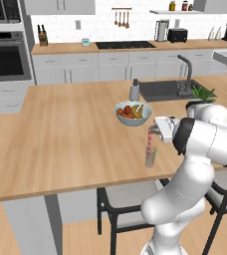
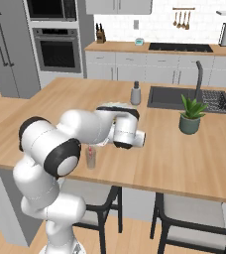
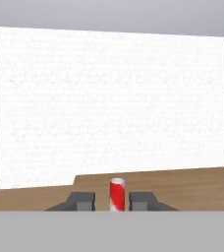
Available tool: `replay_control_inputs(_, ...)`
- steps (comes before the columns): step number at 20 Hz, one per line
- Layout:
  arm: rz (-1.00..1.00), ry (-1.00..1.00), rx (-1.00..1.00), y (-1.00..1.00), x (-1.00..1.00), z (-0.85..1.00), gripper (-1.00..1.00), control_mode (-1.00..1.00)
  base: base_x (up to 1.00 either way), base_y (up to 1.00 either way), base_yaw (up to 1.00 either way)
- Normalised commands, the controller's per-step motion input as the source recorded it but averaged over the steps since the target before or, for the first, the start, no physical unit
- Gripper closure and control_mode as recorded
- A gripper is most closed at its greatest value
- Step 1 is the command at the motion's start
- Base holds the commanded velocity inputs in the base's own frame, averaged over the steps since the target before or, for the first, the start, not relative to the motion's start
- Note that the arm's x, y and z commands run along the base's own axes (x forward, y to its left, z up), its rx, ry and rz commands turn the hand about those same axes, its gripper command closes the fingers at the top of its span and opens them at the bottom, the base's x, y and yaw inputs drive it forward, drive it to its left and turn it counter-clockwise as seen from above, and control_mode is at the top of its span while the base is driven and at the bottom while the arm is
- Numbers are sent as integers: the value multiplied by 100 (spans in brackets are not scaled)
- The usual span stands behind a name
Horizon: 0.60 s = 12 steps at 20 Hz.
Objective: Take a straw from the drawer in front and place it inside the glass cup on the dining counter.
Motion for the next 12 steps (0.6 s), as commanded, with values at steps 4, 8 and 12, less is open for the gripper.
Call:
replay_control_inputs(4,0,-4,0,0,0,0,-100,-100,0,0,0)
replay_control_inputs(8,0,-6,0,0,-3,0,-100,-100,0,0,0)
replay_control_inputs(12,0,-17,0,0,-25,28,-100,-100,0,0,0)
